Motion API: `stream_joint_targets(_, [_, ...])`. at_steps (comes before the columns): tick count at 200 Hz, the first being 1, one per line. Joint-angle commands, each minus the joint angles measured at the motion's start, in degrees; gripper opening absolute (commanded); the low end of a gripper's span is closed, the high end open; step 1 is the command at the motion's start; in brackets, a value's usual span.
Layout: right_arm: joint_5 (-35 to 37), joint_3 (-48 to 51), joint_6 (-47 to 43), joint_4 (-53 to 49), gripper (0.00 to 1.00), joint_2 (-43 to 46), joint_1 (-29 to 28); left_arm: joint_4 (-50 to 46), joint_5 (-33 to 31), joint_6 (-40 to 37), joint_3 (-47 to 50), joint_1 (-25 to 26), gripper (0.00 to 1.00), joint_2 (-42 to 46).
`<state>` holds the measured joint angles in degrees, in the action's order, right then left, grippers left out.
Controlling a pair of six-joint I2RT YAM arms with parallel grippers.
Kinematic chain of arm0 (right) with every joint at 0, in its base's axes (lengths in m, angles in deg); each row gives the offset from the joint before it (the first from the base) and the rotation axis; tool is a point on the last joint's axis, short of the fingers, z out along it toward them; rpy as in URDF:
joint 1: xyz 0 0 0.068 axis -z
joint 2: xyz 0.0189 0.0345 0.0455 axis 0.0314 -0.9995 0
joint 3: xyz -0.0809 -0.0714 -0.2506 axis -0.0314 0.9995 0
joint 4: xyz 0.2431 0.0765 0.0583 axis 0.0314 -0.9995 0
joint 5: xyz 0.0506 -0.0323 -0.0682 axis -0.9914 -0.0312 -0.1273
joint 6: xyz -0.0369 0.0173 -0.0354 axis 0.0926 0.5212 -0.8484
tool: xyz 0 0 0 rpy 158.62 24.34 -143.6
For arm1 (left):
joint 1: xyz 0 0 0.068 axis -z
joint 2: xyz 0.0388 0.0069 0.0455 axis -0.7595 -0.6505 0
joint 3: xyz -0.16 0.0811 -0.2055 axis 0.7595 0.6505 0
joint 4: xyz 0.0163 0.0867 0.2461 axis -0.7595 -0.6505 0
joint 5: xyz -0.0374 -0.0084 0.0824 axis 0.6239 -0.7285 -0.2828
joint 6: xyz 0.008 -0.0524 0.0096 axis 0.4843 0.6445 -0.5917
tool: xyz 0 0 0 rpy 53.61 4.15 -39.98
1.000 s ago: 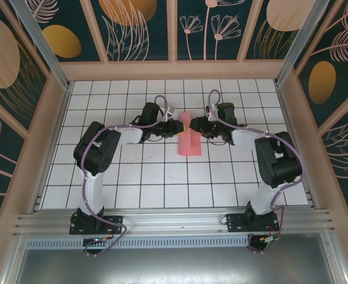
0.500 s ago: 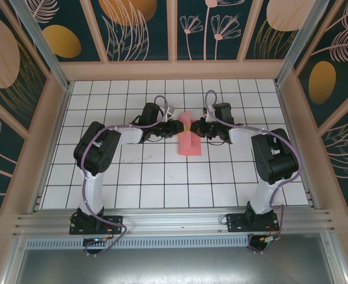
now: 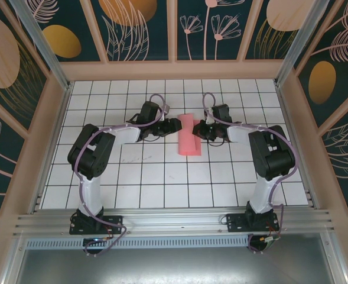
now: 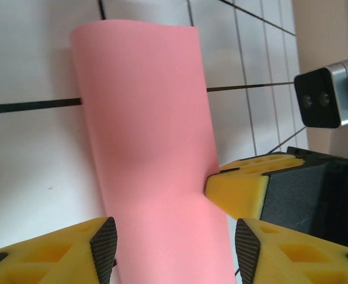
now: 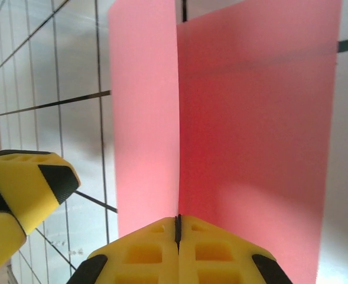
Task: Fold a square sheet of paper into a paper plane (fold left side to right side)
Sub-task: First fold in half a square sheet of paper at the center of the table.
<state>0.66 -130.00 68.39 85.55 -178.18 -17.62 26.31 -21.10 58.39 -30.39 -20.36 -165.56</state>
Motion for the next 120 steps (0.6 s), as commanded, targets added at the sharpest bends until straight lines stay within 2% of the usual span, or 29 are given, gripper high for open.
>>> stream_joint_targets(1, [2.4, -0.8, -1.8, -1.7, 0.03, -1.0, 0.6, -3.0, -1.6, -0.8, -1.8, 0.4, 0.58, -1.6])
stream_joint_targets(71, [4.8, -0.2, -2.6, -2.8, 0.04, -1.5, 0.9, -5.8, -3.5, -0.1, -6.9, 1.6, 0.61, -6.8])
stream_joint_targets(120, [5.1, -0.1, -2.8, -3.4, 0.06, -1.4, 0.9, -9.7, -6.4, -1.1, -10.3, 2.7, 0.53, -8.9])
